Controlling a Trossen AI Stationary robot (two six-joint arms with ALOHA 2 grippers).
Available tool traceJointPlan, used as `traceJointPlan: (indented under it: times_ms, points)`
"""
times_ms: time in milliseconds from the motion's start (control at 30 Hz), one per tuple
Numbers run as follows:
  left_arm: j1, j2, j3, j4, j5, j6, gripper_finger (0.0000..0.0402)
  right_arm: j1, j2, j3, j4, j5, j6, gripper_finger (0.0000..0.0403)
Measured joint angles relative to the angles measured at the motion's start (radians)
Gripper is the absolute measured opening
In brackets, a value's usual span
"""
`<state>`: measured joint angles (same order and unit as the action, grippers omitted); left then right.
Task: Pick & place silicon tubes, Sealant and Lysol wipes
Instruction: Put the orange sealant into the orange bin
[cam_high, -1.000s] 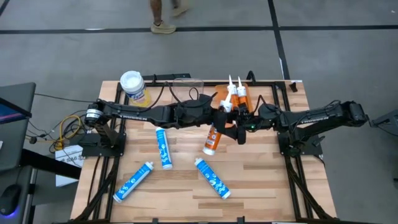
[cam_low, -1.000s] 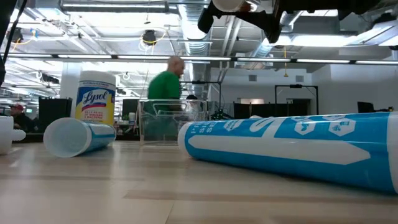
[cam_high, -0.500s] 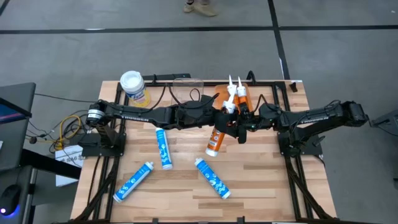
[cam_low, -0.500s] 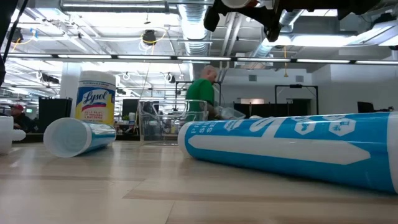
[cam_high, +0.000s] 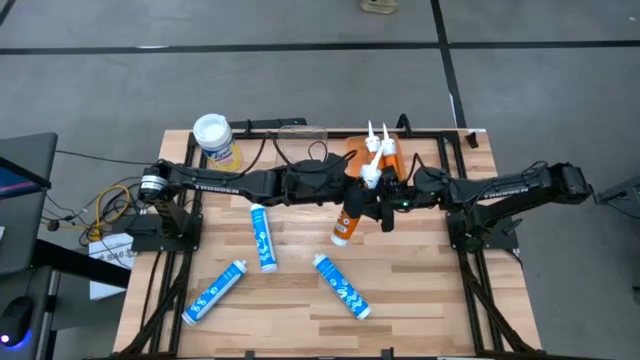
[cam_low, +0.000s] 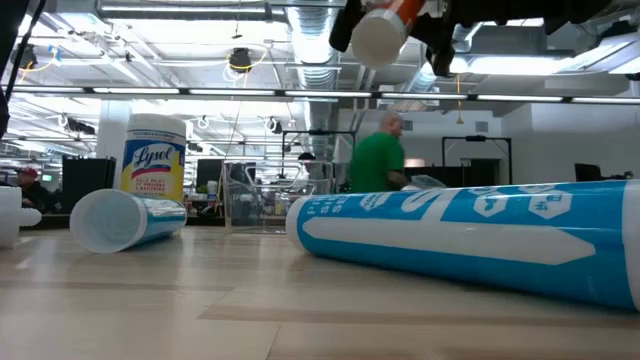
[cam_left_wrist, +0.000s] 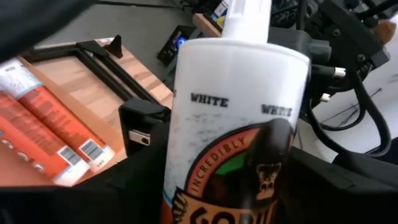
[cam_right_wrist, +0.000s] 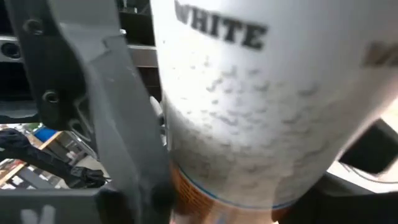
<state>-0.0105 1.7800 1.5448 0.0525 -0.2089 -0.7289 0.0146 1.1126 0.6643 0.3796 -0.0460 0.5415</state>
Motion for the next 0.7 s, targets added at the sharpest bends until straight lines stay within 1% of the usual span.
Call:
traceJointPlan:
  times_ms: [67, 233, 433, 500, 633, 700]
  points:
    - [0.000, -0.001, 0.000, -0.006, -0.001, 0.012, 0.0278, -0.008, 0.000, 0.000, -0.005, -0.001, 0.002, 0.0188]
    - [0.013, -0.002, 0.000, -0.012, -0.004, 0.038, 0.0282, -0.024, -0.008, 0.000, -0.029, 0.000, 0.008, 0.0187]
    - [0.052, -0.057, -0.002, -0.070, -0.016, 0.094, 0.0283, -0.042, -0.022, 0.000, -0.076, 0.007, 0.016, 0.0188]
    - [0.064, -0.076, -0.001, -0.117, -0.037, 0.113, 0.0283, -0.047, -0.022, 0.000, -0.092, 0.030, 0.017, 0.0187]
    - [0.082, -0.115, -0.001, -0.270, -0.092, 0.113, 0.0284, -0.082, -0.050, 0.000, -0.154, 0.070, 0.020, 0.0187]
    - [0.085, -0.130, -0.001, -0.377, -0.132, 0.087, 0.0284, -0.118, -0.066, 0.002, -0.236, 0.090, 0.039, 0.0187]
